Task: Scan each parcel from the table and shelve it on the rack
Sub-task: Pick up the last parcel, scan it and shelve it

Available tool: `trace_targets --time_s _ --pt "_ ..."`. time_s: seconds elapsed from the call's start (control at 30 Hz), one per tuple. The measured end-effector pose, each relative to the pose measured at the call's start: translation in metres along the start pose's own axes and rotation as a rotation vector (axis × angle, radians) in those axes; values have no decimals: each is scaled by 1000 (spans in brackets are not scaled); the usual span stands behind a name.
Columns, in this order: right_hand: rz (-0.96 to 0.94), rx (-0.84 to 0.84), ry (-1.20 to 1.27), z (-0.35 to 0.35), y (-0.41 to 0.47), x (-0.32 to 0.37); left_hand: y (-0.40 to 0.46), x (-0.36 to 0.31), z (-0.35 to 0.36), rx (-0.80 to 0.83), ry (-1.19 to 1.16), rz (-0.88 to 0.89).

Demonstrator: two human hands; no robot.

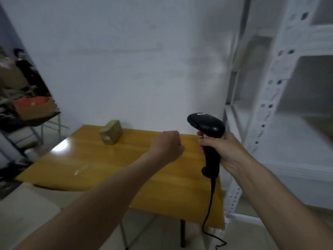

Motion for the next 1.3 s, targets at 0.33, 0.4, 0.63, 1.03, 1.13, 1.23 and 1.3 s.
trace_targets --time_s 0.33,0.4,0.63,1.03,1.13,1.23,1.3 --pt "101 133 -62 167 22 -51 -21 184 -24 -8 80 -184" --pt "123 138 -79 188 31 -57 -14 207 -24 -3 70 -221" --pt "190 174 -92 236 86 -75 26 257 -2 28 45 -335" --pt "331 255 -92 311 193 -77 120 335 41 77 133 -518" --pt "392 231 -86 332 211 -91 129 355 57 124 161 -573" --pt "441 230 -98 351 228 -107 143 379 71 165 177 -630" --pt "459 217 -110 360 241 -117 153 395 81 179 180 -663"
Point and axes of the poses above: each hand's wrist, its own y-axis towards the middle knuckle, its own z-axis out of the palm, x = y × z, the point moved 2 cm from there along y, towards the middle knuckle, and after that the axes turned 11 degrees about -x, right-handed, at the moved point
